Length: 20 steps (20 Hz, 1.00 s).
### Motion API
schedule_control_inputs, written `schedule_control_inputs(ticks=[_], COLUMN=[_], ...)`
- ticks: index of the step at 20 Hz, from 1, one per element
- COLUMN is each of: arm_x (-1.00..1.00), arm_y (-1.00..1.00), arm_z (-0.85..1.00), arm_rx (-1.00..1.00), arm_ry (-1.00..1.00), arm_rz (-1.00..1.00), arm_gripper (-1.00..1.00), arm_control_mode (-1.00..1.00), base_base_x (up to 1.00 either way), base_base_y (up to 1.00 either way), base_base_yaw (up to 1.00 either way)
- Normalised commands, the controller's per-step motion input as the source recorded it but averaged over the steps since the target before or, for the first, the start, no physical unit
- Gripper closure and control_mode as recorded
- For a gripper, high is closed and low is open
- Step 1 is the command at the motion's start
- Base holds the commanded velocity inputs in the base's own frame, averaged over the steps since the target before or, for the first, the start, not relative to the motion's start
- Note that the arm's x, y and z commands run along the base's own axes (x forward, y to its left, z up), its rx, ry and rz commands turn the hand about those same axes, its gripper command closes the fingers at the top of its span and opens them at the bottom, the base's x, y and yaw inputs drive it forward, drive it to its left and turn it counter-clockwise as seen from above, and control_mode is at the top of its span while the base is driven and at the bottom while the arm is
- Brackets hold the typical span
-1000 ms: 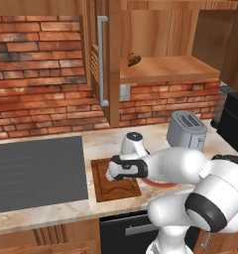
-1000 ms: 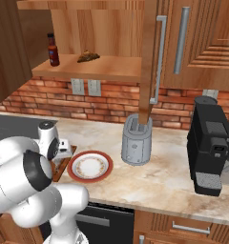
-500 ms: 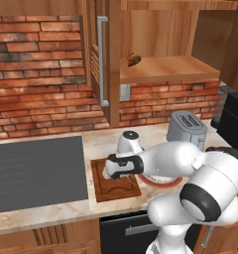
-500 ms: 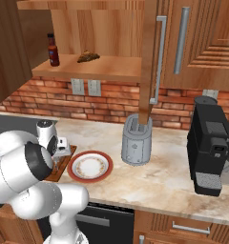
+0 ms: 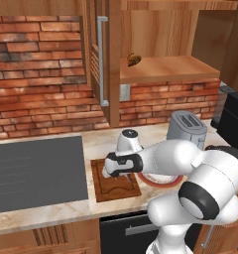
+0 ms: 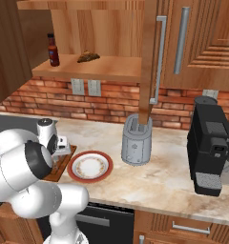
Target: Pick the fish from the plate and place it on the cutting board. Then pick the condiment bottle from the cabinet and place it next to the cutting board.
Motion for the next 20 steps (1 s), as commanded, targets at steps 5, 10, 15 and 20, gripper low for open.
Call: schedule_control_inputs(ticks=[5,10,15,20], arm_x=[0.0,0.0,0.0,0.0], arm_y=[0.0,0.0,0.0,0.0], arm_z=[0.01,0.08,0.14,0.22], arm_rx=[0.0,0.0,0.01,0.02], arm_ry=[0.0,0.0,0.01,0.01], arm_rz=[0.0,0.0,0.0,0.0], arm_gripper=[-1.0,-1.0,-1.0,-1.0], arm_control_mode=[-1.0,-1.0,-1.0,-1.0], base_base_x=[0.0,0.0,0.0,0.0], base_base_y=[0.0,0.0,0.0,0.0], base_base_yaw=[0.0,0.0,0.0,0.0])
